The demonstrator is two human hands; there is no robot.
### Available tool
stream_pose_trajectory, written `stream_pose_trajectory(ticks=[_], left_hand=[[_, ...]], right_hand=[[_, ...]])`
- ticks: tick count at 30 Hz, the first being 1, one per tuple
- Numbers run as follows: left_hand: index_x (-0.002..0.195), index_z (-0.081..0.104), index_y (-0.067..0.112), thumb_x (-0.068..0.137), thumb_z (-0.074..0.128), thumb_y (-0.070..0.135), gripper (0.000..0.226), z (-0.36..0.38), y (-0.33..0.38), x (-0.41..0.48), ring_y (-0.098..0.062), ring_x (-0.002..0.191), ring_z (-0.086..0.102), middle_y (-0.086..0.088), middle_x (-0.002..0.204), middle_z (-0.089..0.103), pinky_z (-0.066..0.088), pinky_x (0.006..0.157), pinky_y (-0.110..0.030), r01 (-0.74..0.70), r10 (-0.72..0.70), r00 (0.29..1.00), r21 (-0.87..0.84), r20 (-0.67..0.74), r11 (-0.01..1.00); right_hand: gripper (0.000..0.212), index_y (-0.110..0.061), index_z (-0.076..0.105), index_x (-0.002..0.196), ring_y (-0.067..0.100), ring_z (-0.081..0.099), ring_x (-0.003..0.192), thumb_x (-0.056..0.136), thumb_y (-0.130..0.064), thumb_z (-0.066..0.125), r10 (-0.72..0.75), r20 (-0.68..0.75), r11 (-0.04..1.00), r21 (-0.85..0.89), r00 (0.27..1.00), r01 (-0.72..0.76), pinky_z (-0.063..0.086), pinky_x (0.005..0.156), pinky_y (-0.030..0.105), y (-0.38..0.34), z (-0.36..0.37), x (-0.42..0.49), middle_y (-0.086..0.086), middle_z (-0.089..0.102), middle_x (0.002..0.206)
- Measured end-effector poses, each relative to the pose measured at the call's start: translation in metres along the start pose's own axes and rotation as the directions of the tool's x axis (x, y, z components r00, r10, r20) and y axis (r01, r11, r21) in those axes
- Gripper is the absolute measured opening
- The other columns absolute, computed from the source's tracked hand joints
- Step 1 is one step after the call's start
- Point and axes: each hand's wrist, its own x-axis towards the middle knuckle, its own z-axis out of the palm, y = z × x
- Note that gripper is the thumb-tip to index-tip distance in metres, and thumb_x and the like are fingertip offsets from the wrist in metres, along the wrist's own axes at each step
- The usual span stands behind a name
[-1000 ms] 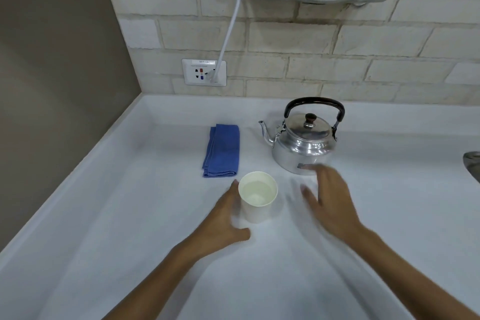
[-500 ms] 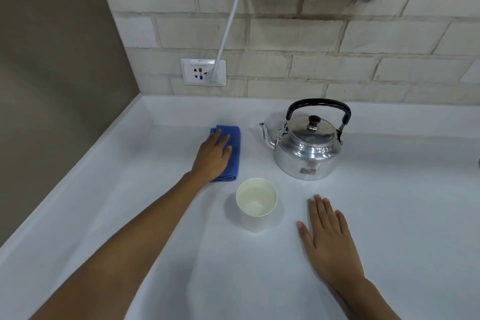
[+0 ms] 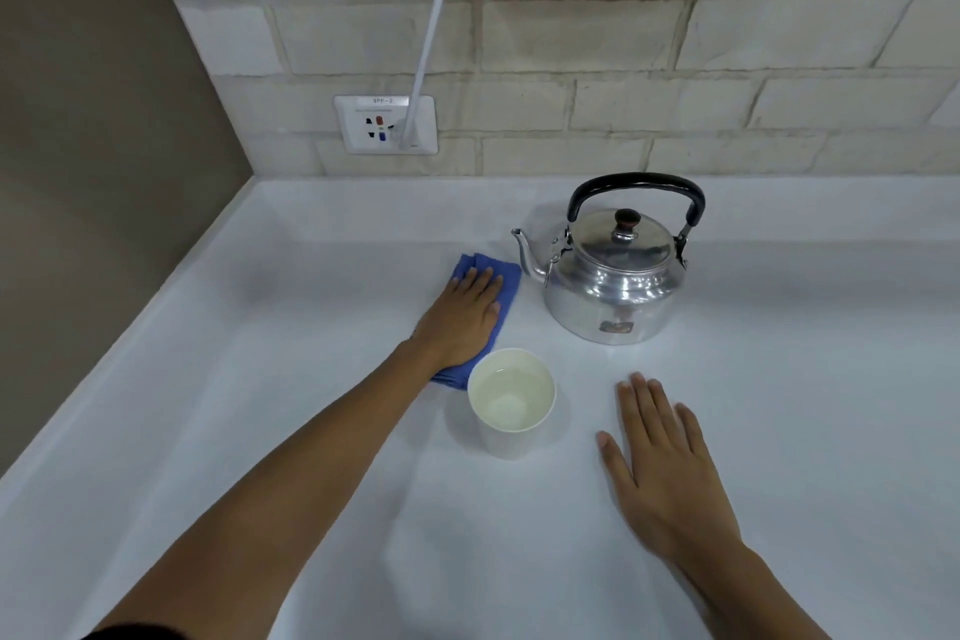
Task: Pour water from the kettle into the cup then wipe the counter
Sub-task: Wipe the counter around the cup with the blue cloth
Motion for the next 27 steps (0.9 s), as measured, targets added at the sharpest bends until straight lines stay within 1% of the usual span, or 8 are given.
stream_pose_trajectory(ticks=[4,6,9,11,16,20,23,27], left_hand=[[0.145,0.005,0.015,0.099,0.029,0.024,0.053,-0.002,-0.006,-0.061,-0.01,0.142,-0.005,0.003,0.155,0.001,-0.008,0.114,-0.019,-0.319,0.319,0.948,-0.038,0.004,0.947],[0.143,0.002,0.028,0.099,0.028,0.028,0.051,-0.004,-0.018,-0.095,0.005,0.137,-0.012,0.018,0.151,-0.003,-0.012,0.108,-0.008,-0.344,0.346,0.938,-0.152,-0.015,0.926],[0.14,0.0,0.036,0.1,0.023,0.033,0.046,-0.009,-0.04,-0.115,0.012,0.134,-0.015,0.026,0.148,-0.005,-0.011,0.107,-0.005,-0.275,0.282,0.959,-0.172,0.016,0.946],[0.142,0.002,0.031,0.1,0.022,0.031,0.046,-0.01,-0.045,-0.102,0.003,0.139,-0.011,0.019,0.15,-0.003,-0.007,0.11,-0.01,-0.214,0.215,0.977,-0.135,-0.005,0.968],[0.146,0.009,0.012,0.1,0.019,0.025,0.049,-0.002,-0.011,-0.066,-0.023,0.144,0.0,-0.005,0.157,0.008,0.008,0.116,-0.035,0.134,-0.136,0.987,-0.031,-0.087,0.99],[0.146,0.003,0.014,0.1,0.019,0.028,0.051,0.007,0.016,-0.109,-0.022,0.144,-0.005,-0.003,0.157,0.003,0.002,0.117,-0.033,0.174,-0.181,0.98,-0.09,-0.078,0.981],[0.145,0.003,0.018,0.098,0.013,0.036,0.052,0.022,0.029,-0.184,-0.013,0.143,-0.008,0.003,0.156,0.002,-0.003,0.116,-0.026,0.13,-0.15,0.976,-0.128,-0.16,0.983],[0.144,0.008,0.017,0.093,0.008,0.045,0.058,0.018,0.005,-0.23,-0.009,0.14,-0.008,0.008,0.152,0.004,0.0,0.114,-0.022,0.163,-0.184,0.971,-0.141,-0.154,0.976]], right_hand=[[0.063,-0.017,-0.005,0.143,0.005,-0.016,0.136,0.092,-0.05,0.009,-0.008,0.0,1.0,0.004,1.0,0.008,-0.004,0.116,0.033,0.0,0.001,0.0,-0.003,-0.006,0.154],[0.061,-0.017,-0.005,0.143,0.004,-0.016,0.136,0.094,-0.044,0.017,-0.008,-0.002,1.0,0.014,1.0,0.008,-0.004,0.116,0.033,0.001,0.001,-0.001,-0.001,-0.003,0.156],[0.061,-0.016,-0.004,0.144,0.004,-0.016,0.136,0.094,-0.044,0.018,-0.008,-0.005,1.0,0.009,1.0,0.008,-0.005,0.116,0.033,-0.001,0.002,-0.001,0.0,-0.003,0.156],[0.061,-0.016,-0.002,0.144,0.006,-0.015,0.137,0.095,-0.043,0.019,-0.003,-0.01,1.0,0.013,1.0,0.003,-0.004,0.117,0.034,-0.001,0.002,-0.001,0.0,-0.002,0.156],[0.06,-0.015,0.0,0.145,0.012,-0.008,0.141,0.095,-0.043,0.018,-0.003,0.012,1.0,0.016,1.0,0.003,-0.002,0.117,0.036,-0.001,0.0,0.0,0.002,-0.001,0.156],[0.06,-0.015,0.002,0.145,0.014,-0.005,0.142,0.095,-0.044,0.018,-0.011,0.02,1.0,0.003,1.0,0.011,0.0,0.117,0.036,0.002,-0.001,0.0,0.003,0.002,0.156],[0.06,-0.014,0.002,0.145,0.015,-0.003,0.142,0.095,-0.044,0.018,-0.012,0.012,1.0,-0.005,1.0,0.012,0.001,0.117,0.037,0.002,0.001,0.0,0.004,0.003,0.156],[0.061,-0.013,0.001,0.145,0.016,-0.004,0.142,0.095,-0.044,0.017,-0.005,0.018,0.999,-0.035,1.0,0.005,0.0,0.117,0.037,0.001,0.002,0.001,0.005,0.001,0.156]])
